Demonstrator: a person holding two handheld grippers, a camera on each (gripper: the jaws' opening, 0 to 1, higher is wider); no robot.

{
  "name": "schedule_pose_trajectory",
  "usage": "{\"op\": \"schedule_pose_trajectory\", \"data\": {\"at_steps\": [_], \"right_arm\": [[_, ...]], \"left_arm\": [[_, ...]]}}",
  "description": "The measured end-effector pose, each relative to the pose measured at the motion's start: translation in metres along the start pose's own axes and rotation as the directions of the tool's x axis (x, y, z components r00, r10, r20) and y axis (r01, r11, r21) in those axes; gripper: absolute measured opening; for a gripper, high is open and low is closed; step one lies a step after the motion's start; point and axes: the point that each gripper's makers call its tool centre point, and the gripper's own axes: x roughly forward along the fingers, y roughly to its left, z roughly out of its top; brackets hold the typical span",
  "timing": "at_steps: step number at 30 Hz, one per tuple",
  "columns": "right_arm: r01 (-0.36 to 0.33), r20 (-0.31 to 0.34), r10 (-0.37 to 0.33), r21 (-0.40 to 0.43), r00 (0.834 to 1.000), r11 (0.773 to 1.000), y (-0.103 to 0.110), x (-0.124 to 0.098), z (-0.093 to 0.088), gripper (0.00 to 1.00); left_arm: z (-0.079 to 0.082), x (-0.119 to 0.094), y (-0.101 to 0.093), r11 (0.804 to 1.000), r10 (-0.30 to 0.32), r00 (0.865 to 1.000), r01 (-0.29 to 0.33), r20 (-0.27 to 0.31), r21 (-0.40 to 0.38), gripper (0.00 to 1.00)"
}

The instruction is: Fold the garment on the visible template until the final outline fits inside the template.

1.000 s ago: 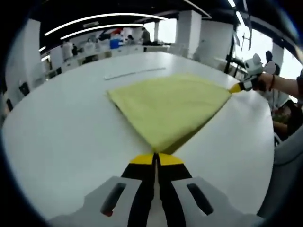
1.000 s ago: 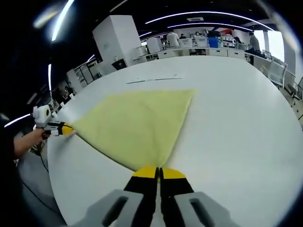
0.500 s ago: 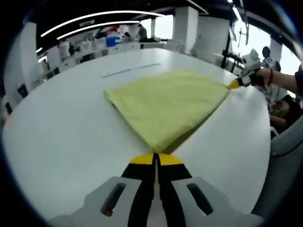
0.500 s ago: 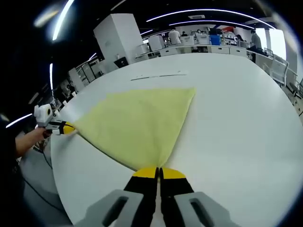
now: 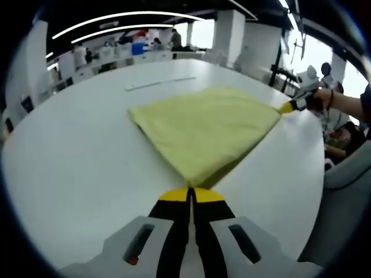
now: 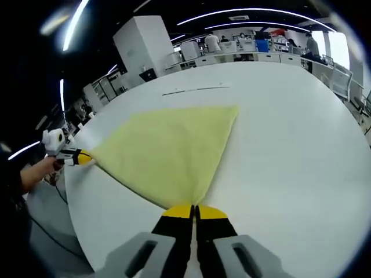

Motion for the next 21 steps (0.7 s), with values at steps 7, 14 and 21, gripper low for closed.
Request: {"op": "schedule_pose_trajectory", "data": {"at_steps": [7, 14, 21], "right_arm": [[0.0, -0.001, 0.0, 0.006, 1.0, 1.0, 0.0021, -0.0022, -0.0044, 0.0], [-0.001, 0.0, 0.001, 0.054, 1.0, 0.999, 0.001, -0.002, -0.0042, 0.0], [0.023, 0.002, -0.024, 0.063, 1.0, 0.998, -0.0019, -0.0003, -0.0028, 0.02]], "left_arm": [[-0.0052, -0.0027, 0.0013, 1.0, 0.015, 1.0, -0.015, -0.021, 0.017, 0.0], [-0.0063, -0.0022, 0.0037, 1.0, 0.021, 1.0, -0.021, -0.023, -0.017, 0.0], [-0.0034, -0.001, -0.0021, 0.998, 0.005, 1.0, -0.005, -0.006, -0.062, 0.0]]}}
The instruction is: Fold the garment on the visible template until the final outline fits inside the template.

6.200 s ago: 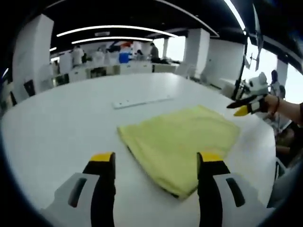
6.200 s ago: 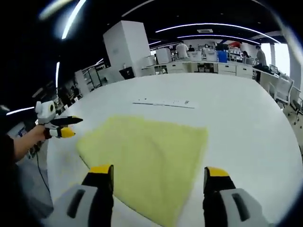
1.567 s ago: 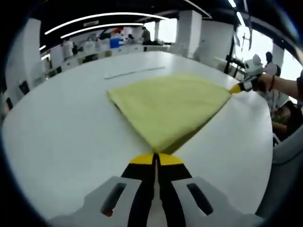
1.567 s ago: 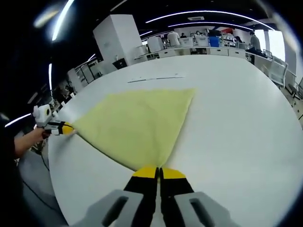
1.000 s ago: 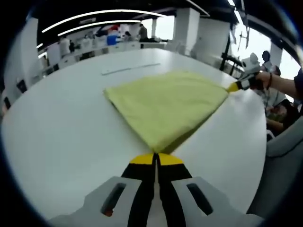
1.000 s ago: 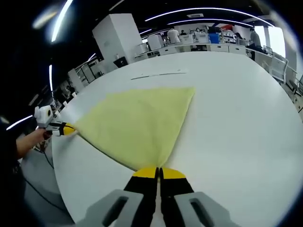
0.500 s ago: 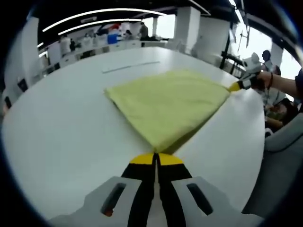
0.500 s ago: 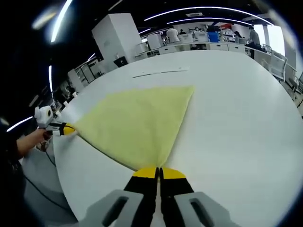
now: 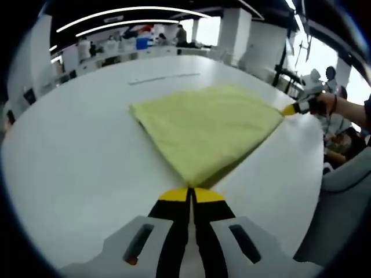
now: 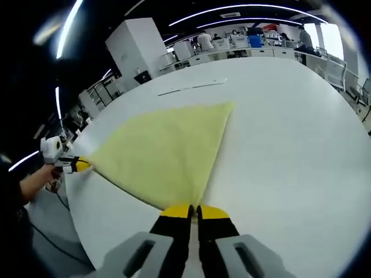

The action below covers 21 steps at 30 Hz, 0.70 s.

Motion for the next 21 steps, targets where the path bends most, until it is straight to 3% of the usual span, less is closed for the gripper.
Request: {"op": "schedule_pose_trajectory", "data": {"at_steps": [3, 5, 8, 13, 21], "right_arm": [[-0.001, 0.008, 0.001, 0.034, 1.0, 0.999, 0.003, -0.002, 0.001, 0.15], [-0.003, 0.017, 0.002, 0.031, 1.0, 1.0, 0.003, -0.001, 0.003, 0.24], [-0.004, 0.023, 0.003, 0.019, 1.0, 1.0, 0.006, -0.002, 0.005, 0.35], [-0.017, 0.033, 0.018, -0.015, 0.999, 1.0, 0.015, -0.005, 0.013, 0.55], [-0.032, 0.078, 0.038, -0.077, 0.996, 0.997, 0.037, -0.02, 0.033, 0.82]], "left_arm": [[-0.003, -0.002, 0.004, 0.999, 0.025, 0.999, -0.026, -0.021, -0.021, 0.01], [0.0, -0.003, 0.004, 0.999, 0.033, 0.999, -0.034, -0.012, -0.024, 0.1], [0.009, -0.006, 0.002, 0.994, 0.033, 0.999, -0.029, 0.03, -0.108, 0.22], [0.019, -0.015, 0.004, 0.992, 0.045, 0.997, -0.038, 0.056, -0.117, 0.37], [0.043, -0.035, -0.004, 0.99, 0.017, 0.991, 0.002, 0.135, -0.14, 0.59]]}}
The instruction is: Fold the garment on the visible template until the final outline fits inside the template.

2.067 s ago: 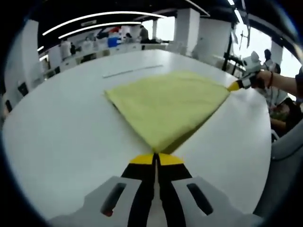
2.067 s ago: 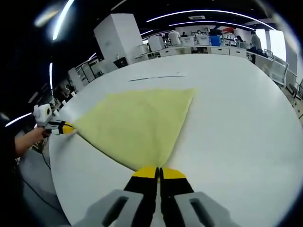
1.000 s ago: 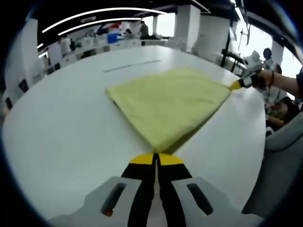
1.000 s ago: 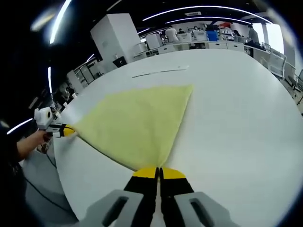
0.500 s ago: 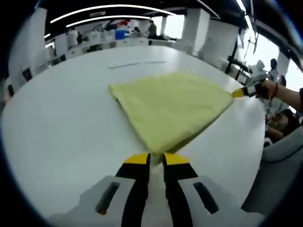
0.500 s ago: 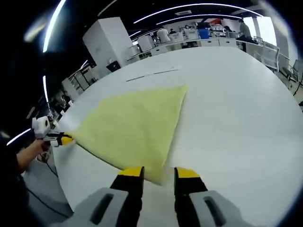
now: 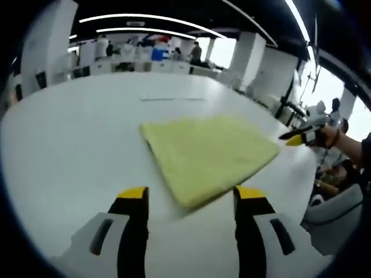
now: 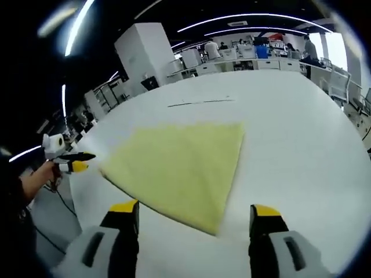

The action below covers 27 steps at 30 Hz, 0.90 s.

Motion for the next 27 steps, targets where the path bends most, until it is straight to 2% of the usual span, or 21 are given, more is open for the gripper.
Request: {"op": "schedule_pose_trajectory", "data": {"at_steps": [5, 11, 16, 21, 27], "right_arm": [[-0.003, 0.02, 0.004, -0.042, 1.0, 0.999, 0.012, -0.012, 0.01, 0.89], [-0.023, 0.031, 0.026, -0.074, 0.999, 0.997, 0.031, -0.026, 0.018, 0.98], [-0.055, 0.028, 0.059, -0.127, 0.998, 0.99, 0.049, -0.036, 0.021, 1.0], [-0.036, 0.028, 0.043, -0.206, 0.999, 0.978, 0.057, -0.047, 0.028, 1.0], [-0.046, 0.039, 0.055, -0.21, 0.998, 0.977, 0.064, -0.054, 0.029, 1.0]], "left_arm": [[0.016, -0.011, -0.01, 1.0, -0.019, 0.999, 0.019, 0.048, -0.006, 0.71], [0.027, -0.023, -0.022, 1.0, -0.021, 0.998, 0.02, 0.061, 0.016, 0.85], [0.031, -0.029, -0.03, 0.999, -0.024, 0.998, 0.021, 0.064, 0.046, 0.89], [0.03, -0.034, -0.039, 0.997, -0.024, 0.998, 0.019, 0.059, 0.076, 0.94], [0.032, -0.041, -0.04, 0.998, -0.008, 0.997, 0.003, 0.081, 0.06, 0.97]]}}
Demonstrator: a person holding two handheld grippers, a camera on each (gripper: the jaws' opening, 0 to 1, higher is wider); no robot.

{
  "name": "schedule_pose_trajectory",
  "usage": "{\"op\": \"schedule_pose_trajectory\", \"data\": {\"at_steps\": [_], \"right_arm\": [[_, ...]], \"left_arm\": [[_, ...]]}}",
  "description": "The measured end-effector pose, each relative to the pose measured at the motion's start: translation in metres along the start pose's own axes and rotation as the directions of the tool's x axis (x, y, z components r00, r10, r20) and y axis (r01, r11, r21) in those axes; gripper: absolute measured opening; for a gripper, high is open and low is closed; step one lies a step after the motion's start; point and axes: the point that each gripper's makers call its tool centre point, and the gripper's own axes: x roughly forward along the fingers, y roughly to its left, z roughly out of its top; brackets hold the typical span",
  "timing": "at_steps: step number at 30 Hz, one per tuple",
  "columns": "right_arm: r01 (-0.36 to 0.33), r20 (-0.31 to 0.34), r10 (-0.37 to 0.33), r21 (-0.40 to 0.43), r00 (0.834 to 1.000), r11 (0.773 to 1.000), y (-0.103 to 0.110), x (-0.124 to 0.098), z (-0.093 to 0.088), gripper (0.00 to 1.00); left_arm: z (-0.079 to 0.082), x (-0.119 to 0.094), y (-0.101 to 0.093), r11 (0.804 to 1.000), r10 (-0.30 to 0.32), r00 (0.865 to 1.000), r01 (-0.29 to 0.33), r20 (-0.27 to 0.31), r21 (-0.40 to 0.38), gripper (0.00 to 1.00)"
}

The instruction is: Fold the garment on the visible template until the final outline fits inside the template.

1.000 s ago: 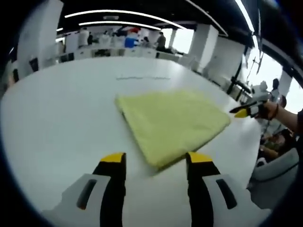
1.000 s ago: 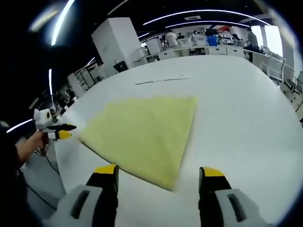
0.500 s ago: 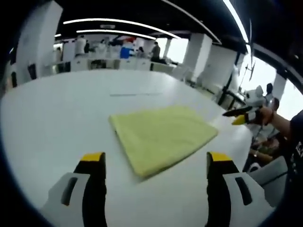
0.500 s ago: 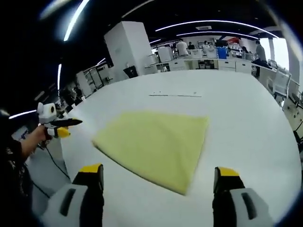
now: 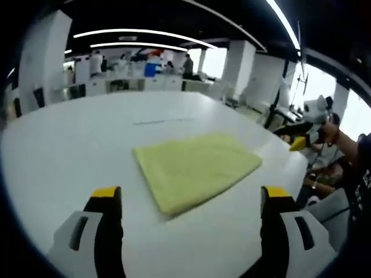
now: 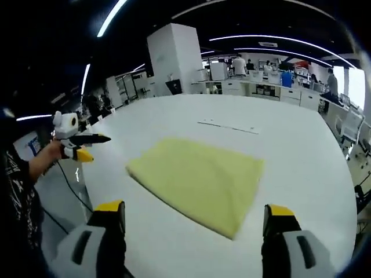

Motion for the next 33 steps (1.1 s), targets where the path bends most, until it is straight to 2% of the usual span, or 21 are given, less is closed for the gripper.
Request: {"op": "schedule_pose_trajectory", "data": {"at_steps": [3, 10, 27, 33], "right_arm": [[0.011, 0.003, -0.011, -0.014, 1.0, 1.0, 0.001, -0.005, -0.001, 1.0], [0.044, 0.002, -0.044, -0.055, 0.999, 0.998, 0.003, -0.012, -0.006, 1.0], [0.073, -0.009, -0.073, -0.058, 0.997, 0.996, 0.004, -0.015, -0.016, 1.0], [0.081, -0.019, -0.082, -0.066, 0.996, 0.995, 0.005, -0.014, -0.019, 1.0]], "left_arm": [[-0.005, -0.002, 0.001, 1.0, 0.007, 1.0, -0.007, -0.022, 0.026, 0.97], [-0.007, -0.004, 0.001, 0.999, 0.037, 0.999, -0.036, -0.023, 0.04, 0.96], [-0.011, -0.014, -0.003, 0.996, 0.056, 0.998, -0.053, -0.041, 0.068, 0.94], [-0.014, -0.013, -0.004, 0.997, 0.046, 0.998, -0.043, -0.044, 0.068, 0.94]]}}
